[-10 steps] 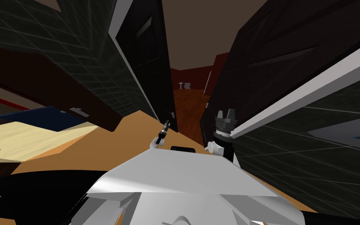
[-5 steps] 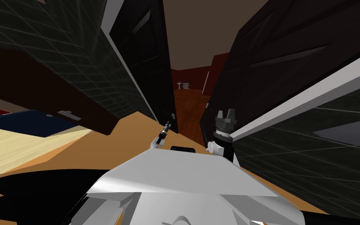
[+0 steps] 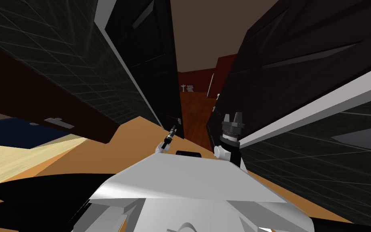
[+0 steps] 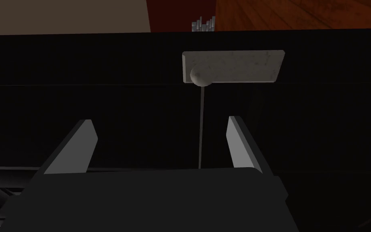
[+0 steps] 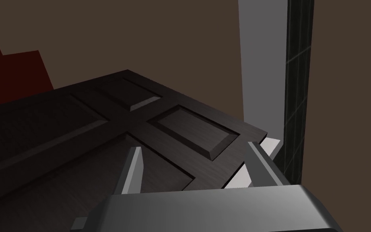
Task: Push the door open
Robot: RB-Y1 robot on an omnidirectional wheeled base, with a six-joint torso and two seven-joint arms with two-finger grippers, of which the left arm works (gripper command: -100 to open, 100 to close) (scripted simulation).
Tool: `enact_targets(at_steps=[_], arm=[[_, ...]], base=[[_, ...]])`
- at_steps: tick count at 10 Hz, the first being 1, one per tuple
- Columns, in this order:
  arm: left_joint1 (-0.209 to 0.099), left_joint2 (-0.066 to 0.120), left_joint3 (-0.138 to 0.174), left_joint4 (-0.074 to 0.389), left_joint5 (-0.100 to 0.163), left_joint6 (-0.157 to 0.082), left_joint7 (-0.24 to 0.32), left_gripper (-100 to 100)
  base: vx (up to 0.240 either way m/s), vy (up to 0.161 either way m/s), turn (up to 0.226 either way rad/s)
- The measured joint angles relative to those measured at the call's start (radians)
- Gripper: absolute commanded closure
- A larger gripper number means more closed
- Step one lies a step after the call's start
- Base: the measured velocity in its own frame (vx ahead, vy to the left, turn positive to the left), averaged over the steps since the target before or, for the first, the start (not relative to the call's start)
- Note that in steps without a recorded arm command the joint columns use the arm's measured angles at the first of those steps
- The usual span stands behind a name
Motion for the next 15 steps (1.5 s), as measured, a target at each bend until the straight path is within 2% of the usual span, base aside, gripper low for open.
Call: enact_targets(at_steps=[6, 9, 15], arm=[[-0.048, 0.004, 0.0, 0.128, -0.026, -0.039, 0.017, -100], [-0.062, 0.004, -0.002, 0.167, -0.037, -0.048, 0.025, -100], [-0.069, -0.011, 0.005, 0.177, -0.024, -0.041, 0.005, -100]], base=[[0.059, 0.097, -0.063], [0.036, 0.059, -0.031], [0.182, -0.032, -0.036]])
